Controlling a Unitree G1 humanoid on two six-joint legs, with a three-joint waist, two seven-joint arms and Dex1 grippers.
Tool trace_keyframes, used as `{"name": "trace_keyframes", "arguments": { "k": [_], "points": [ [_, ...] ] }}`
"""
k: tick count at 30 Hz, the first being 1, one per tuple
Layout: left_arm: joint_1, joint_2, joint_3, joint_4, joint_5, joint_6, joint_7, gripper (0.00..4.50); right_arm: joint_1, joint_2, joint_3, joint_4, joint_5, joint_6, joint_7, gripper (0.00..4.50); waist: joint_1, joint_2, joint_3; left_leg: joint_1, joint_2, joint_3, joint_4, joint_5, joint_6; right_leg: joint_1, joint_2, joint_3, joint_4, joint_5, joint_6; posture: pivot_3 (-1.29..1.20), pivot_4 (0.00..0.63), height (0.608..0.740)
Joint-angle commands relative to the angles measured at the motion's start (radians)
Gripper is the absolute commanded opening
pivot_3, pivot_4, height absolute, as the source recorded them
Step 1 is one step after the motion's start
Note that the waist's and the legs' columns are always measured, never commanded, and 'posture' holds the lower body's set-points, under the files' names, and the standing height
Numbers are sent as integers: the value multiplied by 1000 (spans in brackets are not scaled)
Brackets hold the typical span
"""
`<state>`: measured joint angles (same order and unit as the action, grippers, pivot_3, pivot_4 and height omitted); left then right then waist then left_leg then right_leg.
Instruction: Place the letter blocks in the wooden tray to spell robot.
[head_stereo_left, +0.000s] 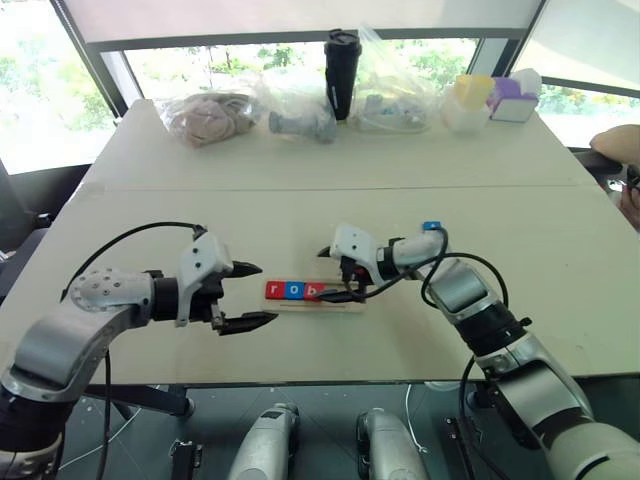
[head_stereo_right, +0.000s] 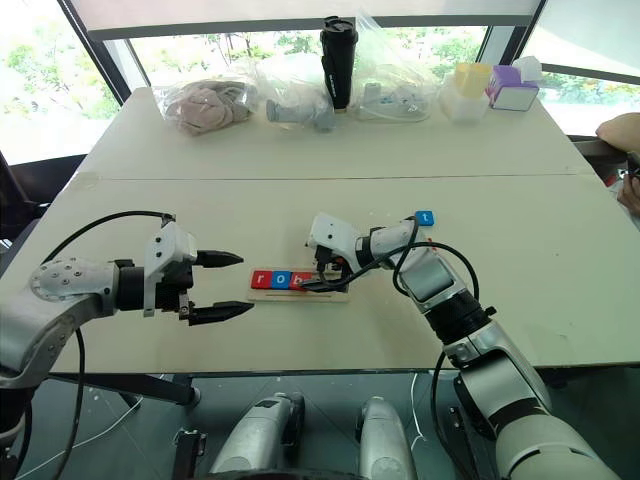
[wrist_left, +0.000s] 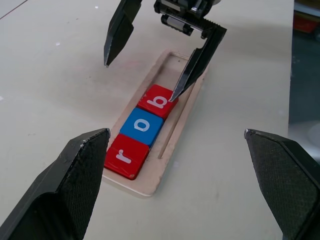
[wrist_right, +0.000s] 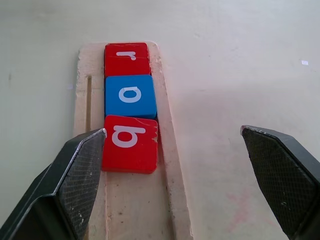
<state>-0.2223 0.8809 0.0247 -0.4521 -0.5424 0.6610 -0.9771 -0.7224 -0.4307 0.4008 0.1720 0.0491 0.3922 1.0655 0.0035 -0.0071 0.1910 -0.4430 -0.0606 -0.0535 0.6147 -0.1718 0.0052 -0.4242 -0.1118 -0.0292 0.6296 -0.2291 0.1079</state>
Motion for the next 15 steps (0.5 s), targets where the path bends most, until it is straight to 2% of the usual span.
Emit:
{"name": "trace_keyframes", "arguments": {
  "k": [1, 15],
  "points": [
    [-13, -2, 11, -13, 1, -16, 2, 4500, 1, -3, -26, -82, 26, 6, 14, 4471, 0, 0, 0, 0, 0, 0, 0, 0, 0, 0, 0, 0, 0, 0, 0, 0, 150, 740],
    [-21, -11, 5, -12, 3, -13, 8, 4500, 22, -7, 19, -43, -44, -41, -7, 4471, -1, 0, 0, 0, 0, 0, 0, 0, 0, 0, 0, 0, 0, 0, 0, 0, 150, 740]
  ]
}}
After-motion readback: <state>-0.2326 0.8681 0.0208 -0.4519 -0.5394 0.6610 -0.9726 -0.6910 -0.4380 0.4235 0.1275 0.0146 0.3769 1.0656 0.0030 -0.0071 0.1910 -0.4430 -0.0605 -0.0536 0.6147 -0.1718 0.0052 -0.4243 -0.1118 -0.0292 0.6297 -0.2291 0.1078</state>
